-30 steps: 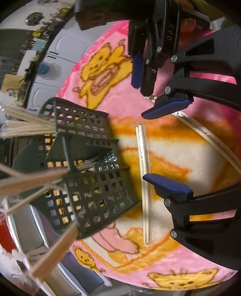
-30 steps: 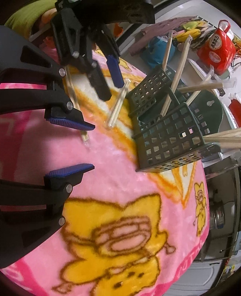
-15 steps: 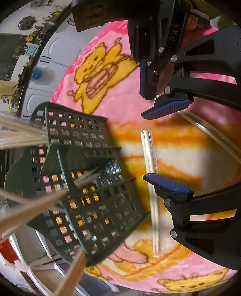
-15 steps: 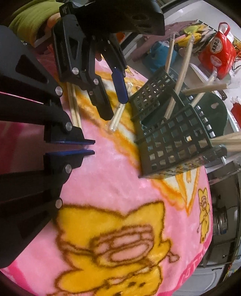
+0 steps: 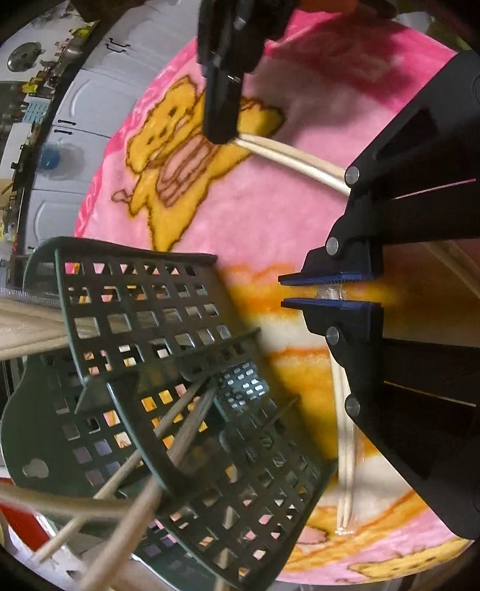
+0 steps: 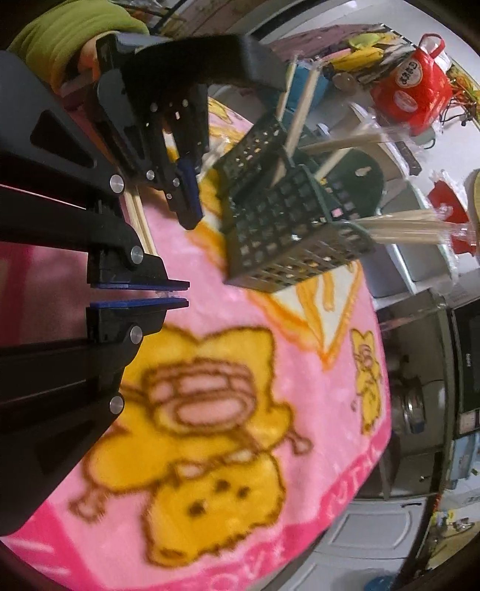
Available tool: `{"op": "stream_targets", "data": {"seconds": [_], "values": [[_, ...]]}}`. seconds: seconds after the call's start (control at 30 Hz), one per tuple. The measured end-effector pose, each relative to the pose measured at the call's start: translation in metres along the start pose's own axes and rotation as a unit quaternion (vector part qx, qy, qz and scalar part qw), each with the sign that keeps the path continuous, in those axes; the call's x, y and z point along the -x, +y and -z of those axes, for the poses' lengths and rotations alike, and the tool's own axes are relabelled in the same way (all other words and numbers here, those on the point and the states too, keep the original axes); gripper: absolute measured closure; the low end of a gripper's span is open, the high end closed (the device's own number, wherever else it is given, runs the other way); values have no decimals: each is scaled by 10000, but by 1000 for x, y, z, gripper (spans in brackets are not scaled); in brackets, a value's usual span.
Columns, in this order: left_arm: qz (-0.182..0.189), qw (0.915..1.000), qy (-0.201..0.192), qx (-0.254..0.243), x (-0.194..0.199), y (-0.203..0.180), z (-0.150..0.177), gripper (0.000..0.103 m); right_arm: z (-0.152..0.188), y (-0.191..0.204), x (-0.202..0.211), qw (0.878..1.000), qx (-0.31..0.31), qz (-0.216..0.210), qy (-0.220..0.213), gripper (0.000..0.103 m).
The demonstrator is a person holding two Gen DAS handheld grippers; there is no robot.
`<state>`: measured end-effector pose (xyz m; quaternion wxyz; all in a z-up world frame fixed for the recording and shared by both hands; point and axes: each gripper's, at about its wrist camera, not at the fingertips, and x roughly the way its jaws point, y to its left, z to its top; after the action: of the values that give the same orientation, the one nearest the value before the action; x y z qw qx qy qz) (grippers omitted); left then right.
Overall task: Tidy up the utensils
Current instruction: 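Close the right gripper on a wrapped chopstick while the left gripper closes on another, then lift both held chopsticks upright and carry them above the green caddy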
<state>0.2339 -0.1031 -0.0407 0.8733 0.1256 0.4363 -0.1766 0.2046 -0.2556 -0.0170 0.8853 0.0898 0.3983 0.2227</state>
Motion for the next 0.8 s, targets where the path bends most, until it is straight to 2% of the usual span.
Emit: {"op": "stream_targets", "data": {"seconds": [0.13, 0.33, 0.57, 0.8], "values": [[78, 9999, -138, 11, 10, -3, -6, 102, -10, -1, 14, 9998, 63, 31, -203, 99], [376, 9974, -572, 216, 46, 1, -21, 102, -25, 11, 46, 9977, 218, 48, -635, 99], [658, 9891, -1225, 491, 102, 14, -41, 102, -41, 28, 78, 9933, 470, 62, -1051, 99], [646, 9821, -1707, 469, 138, 16, -59, 102, -57, 51, 106, 9871, 772, 50, -1400, 99]]}}
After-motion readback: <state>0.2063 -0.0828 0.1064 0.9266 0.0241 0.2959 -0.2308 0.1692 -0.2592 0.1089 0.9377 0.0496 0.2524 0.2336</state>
